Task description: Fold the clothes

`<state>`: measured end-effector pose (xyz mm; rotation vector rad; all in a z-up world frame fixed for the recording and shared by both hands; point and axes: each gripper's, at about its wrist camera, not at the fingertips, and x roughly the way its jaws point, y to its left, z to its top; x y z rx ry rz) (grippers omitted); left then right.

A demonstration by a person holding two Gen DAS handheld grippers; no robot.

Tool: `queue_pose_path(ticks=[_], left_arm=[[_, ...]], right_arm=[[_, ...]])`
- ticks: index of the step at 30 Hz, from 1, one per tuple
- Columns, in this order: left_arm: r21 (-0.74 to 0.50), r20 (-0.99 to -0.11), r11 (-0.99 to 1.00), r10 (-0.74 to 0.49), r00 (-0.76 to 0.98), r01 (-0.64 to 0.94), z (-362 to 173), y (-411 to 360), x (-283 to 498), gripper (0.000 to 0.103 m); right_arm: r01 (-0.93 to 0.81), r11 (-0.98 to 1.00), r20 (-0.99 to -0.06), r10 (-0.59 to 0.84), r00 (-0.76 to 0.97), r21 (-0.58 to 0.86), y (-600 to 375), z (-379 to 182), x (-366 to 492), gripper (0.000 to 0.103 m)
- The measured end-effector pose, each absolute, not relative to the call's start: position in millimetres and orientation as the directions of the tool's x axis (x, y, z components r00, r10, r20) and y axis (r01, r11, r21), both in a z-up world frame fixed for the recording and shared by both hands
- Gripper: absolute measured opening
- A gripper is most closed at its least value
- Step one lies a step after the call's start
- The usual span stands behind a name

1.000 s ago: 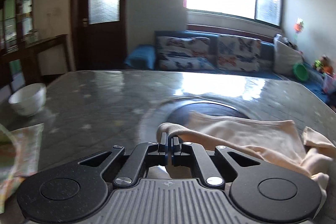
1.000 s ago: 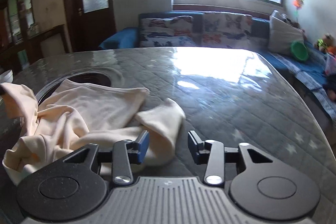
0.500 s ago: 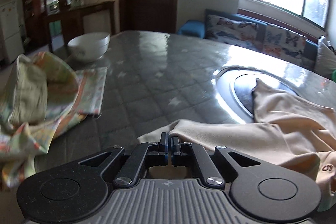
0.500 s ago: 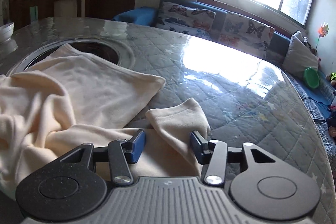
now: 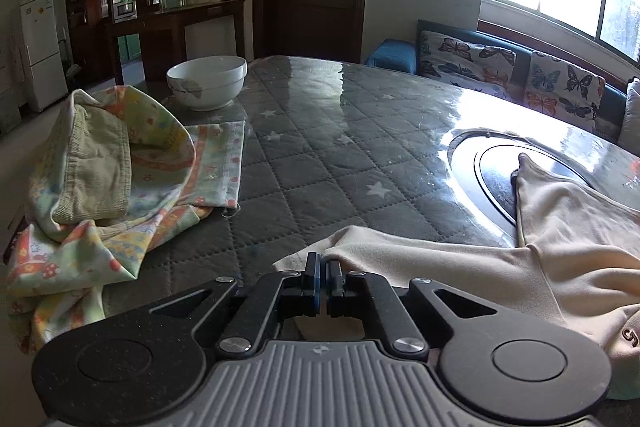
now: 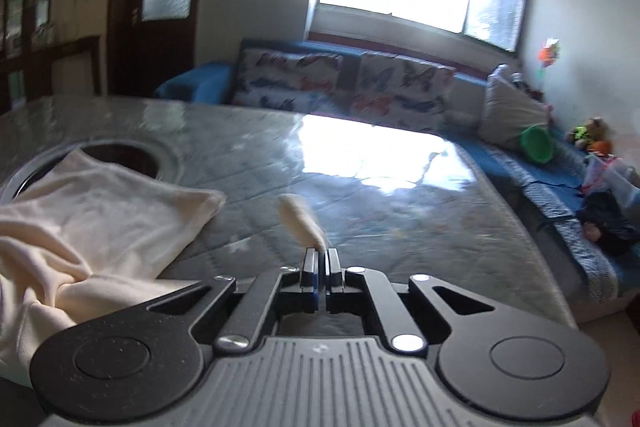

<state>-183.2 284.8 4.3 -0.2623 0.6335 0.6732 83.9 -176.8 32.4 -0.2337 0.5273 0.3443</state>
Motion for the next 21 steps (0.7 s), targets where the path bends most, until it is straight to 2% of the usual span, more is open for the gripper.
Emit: queue_pose_path(ticks=[8,16,21], left_arm=[[-0.019,-0.621,0.760,0.500,0.604,-0.649,3.9,288.3,-188.9,0.003],[0.004,-0.643,0.778,0.483,0.594,-0.628,-3.0,292.0,-191.7,0.003],[0.006,-0.667,0.780,0.469,0.578,-0.626,-7.3,296.5,-196.6,0.005]], right_arm=[[-0.269,0.959,-0.499,0.194,0.845,-0.083,-223.8,43.2,49.7,0.002],[-0.150,0.988,-0.626,0.095,0.774,-0.035,-257.6,-2.6,39.2,0.003],[-0.123,0.992,-0.634,0.069,0.770,-0.041,-265.4,-3.8,36.1,0.008]])
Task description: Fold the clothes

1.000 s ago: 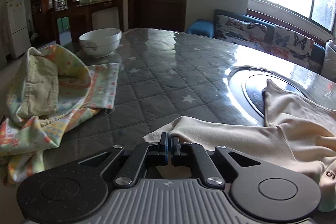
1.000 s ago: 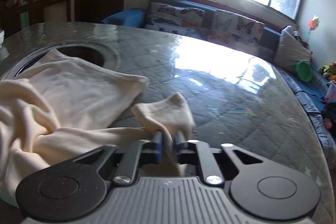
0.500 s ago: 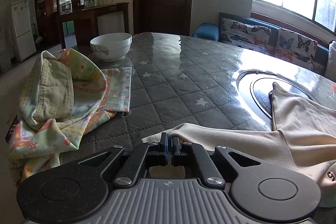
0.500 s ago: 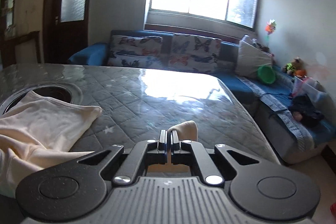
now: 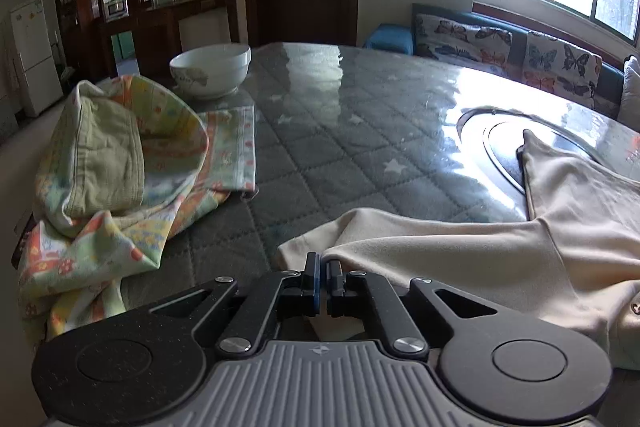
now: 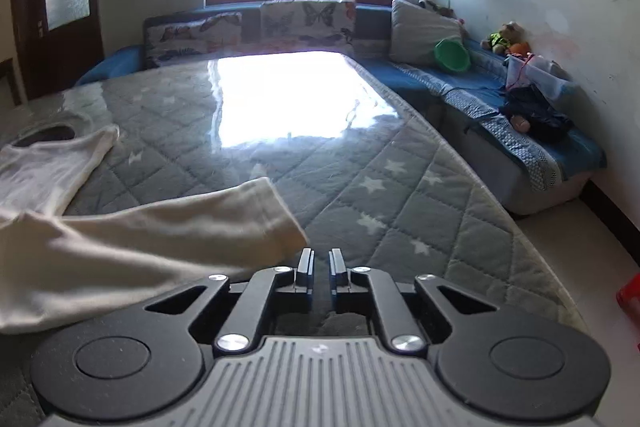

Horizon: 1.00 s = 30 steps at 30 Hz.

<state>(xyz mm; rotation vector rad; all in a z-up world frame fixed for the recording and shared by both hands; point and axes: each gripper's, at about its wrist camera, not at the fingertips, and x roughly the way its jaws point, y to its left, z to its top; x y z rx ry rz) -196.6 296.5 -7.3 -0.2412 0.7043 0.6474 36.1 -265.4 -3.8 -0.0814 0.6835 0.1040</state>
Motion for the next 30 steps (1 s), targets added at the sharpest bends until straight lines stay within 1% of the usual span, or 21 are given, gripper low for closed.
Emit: queue_pose_path(ticks=[2,4,6,7,12,16,20,24,28,30], left_arm=[[0.011,-0.675,0.786,0.462,0.576,-0.618,-8.7,295.7,-198.5,0.007],[0.020,-0.679,0.790,0.461,0.571,-0.613,-9.2,294.0,-199.9,0.011],[0.022,-0.682,0.788,0.462,0.567,-0.615,-9.0,293.7,-201.5,0.015],[0.022,-0.682,0.786,0.463,0.566,-0.617,-8.5,293.4,-202.3,0.016],[0.019,-0.665,0.798,0.460,0.588,-0.602,1.6,284.6,-207.9,0.016],[0.008,-0.633,0.851,0.410,0.656,-0.524,14.9,265.0,-207.7,0.016],[0.002,-0.602,0.925,0.304,0.739,-0.379,22.9,231.5,-196.2,0.016],[-0.039,-0.588,0.975,0.153,0.794,-0.217,23.9,198.8,-176.4,0.016],[-0.056,-0.601,0.995,0.034,0.799,-0.085,15.4,170.0,-155.6,0.017],[-0.055,-0.613,0.998,-0.007,0.790,-0.033,10.1,158.2,-146.5,0.018]], right_arm=[[-0.153,0.987,-0.619,0.093,0.780,-0.045,-259.6,3.1,36.2,0.009],[-0.183,0.982,-0.603,0.117,0.789,-0.049,-253.8,10.1,36.2,0.017],[-0.207,0.977,-0.600,0.136,0.788,-0.051,-246.3,12.0,39.9,0.032],[-0.227,0.973,-0.604,0.153,0.782,-0.047,-241.2,10.5,44.9,0.033],[-0.264,0.964,-0.649,0.185,0.738,-0.025,-228.1,-5.8,67.0,0.036],[-0.278,0.960,-0.664,0.183,0.725,-0.039,-227.9,-13.5,63.9,0.039],[-0.269,0.962,-0.678,0.162,0.717,-0.055,-235.0,-11.8,53.8,0.040],[-0.250,0.964,-0.686,0.125,0.716,-0.086,-244.1,-9.5,44.8,0.042],[-0.239,0.962,-0.671,0.092,0.736,-0.130,-245.1,-0.9,36.0,0.041],[-0.289,0.951,-0.651,0.153,0.743,-0.106,-238.7,11.5,27.6,0.041]])
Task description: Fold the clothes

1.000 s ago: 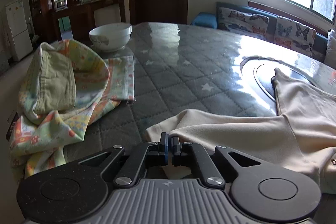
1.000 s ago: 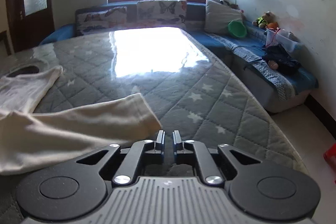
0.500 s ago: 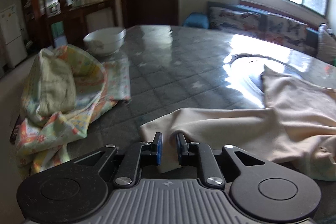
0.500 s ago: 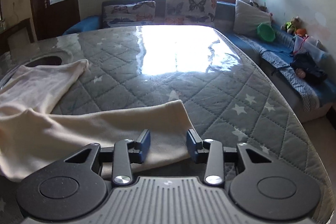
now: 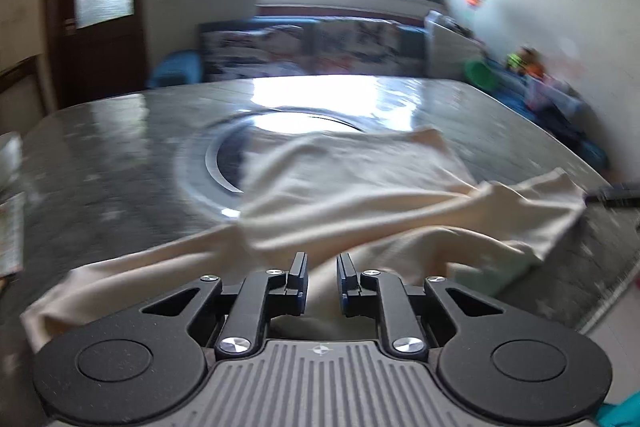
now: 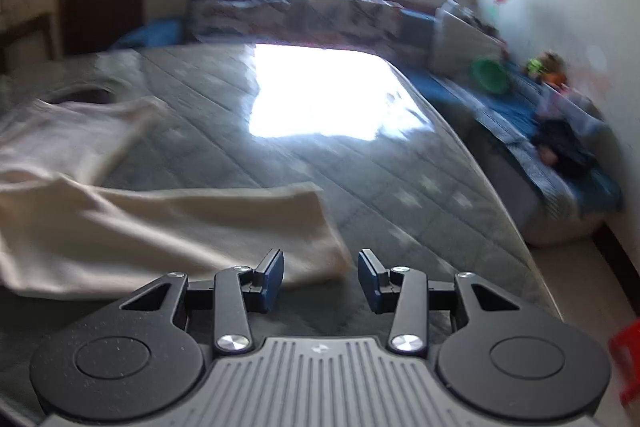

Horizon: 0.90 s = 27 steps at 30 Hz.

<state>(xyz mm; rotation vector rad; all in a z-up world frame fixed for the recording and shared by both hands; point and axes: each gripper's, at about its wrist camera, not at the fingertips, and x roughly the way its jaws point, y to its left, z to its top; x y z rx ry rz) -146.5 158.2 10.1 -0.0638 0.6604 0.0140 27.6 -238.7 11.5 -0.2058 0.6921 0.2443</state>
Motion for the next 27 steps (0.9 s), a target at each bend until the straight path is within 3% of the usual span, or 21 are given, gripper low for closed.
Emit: queue_pose_path(ticks=[4,8,13,16,18,23,27], left_arm=[[-0.052,-0.630,0.999,-0.045,0.775,0.015,3.0,146.5,-137.7,0.019],[-0.049,-0.631,0.998,-0.067,0.773,0.047,2.6,140.5,-138.2,0.029],[-0.045,-0.646,0.997,-0.081,0.759,0.069,-2.2,136.2,-138.3,0.031],[-0.042,-0.665,0.997,-0.076,0.743,0.064,-8.2,136.6,-136.7,0.029],[-0.044,-0.664,0.997,-0.077,0.744,0.064,-9.2,137.2,-137.7,0.015],[-0.040,-0.636,0.997,-0.082,0.767,0.073,-2.5,137.7,-148.8,0.011],[-0.049,-0.613,0.996,-0.092,0.784,0.078,1.6,137.5,-158.3,0.011]], right_arm=[[-0.457,0.889,-0.623,0.335,0.707,-0.040,-205.5,35.3,15.6,0.041],[-0.626,0.780,-0.609,0.505,0.612,0.018,-163.1,50.0,7.0,0.041],[-0.779,0.625,-0.622,0.627,0.468,0.045,-106.0,51.6,-1.2,0.040],[-0.831,0.555,-0.639,0.652,0.408,0.035,-80.2,48.2,-7.4,0.040],[-0.854,0.519,-0.650,0.660,0.377,0.032,-70.2,45.4,-13.1,0.040],[-0.906,0.422,-0.671,0.676,0.303,0.017,-53.3,40.3,-32.1,0.039],[-0.925,0.380,-0.695,0.670,0.261,0.019,-41.5,30.9,-40.5,0.030]])
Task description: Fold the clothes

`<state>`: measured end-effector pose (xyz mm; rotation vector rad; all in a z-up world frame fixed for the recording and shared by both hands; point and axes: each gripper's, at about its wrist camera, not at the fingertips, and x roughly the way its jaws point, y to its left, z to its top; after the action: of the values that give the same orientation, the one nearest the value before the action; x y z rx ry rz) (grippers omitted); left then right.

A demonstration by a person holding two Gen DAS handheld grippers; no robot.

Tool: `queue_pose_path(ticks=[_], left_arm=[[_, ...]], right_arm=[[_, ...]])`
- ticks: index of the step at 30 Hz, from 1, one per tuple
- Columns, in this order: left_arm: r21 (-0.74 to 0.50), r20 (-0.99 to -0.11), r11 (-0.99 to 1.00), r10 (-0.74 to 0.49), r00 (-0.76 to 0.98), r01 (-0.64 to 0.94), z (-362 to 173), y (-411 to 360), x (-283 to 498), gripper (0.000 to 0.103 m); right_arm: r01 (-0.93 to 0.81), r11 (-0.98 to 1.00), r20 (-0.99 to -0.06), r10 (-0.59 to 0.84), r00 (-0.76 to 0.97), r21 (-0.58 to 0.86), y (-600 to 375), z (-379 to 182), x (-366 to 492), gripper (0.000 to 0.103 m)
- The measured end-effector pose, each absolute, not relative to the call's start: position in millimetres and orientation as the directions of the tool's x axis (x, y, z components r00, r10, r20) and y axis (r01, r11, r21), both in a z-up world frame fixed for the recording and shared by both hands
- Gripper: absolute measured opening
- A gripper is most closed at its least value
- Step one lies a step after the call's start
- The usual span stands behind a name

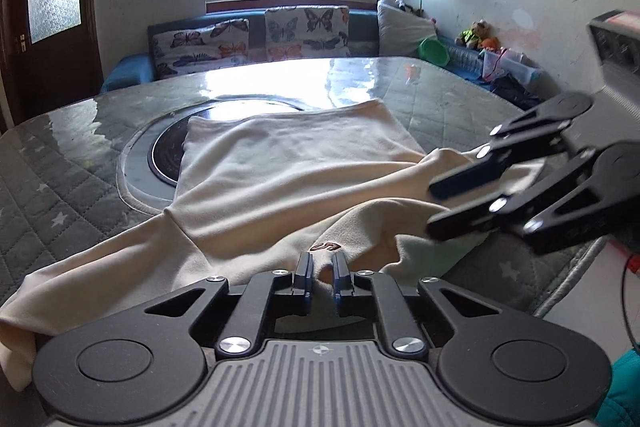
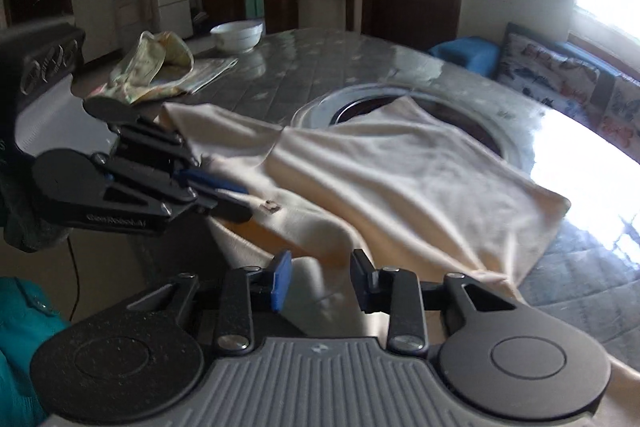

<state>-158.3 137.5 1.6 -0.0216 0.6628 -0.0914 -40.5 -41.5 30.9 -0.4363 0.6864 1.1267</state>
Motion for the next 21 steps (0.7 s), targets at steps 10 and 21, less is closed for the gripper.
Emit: queue_pose_path(ticks=[10,21], left_arm=[[-0.067,-0.579,0.992,-0.123,0.806,0.102,3.3,137.0,-172.4,0.010],[-0.035,-0.570,0.993,-0.112,0.814,0.112,11.0,145.6,-177.8,0.012]], right_arm=[[-0.933,0.360,-0.720,0.652,0.238,0.018,-31.9,6.0,-47.8,0.006],[-0.974,0.212,-0.725,0.682,0.094,0.073,-59.7,27.6,-81.2,0.003]])
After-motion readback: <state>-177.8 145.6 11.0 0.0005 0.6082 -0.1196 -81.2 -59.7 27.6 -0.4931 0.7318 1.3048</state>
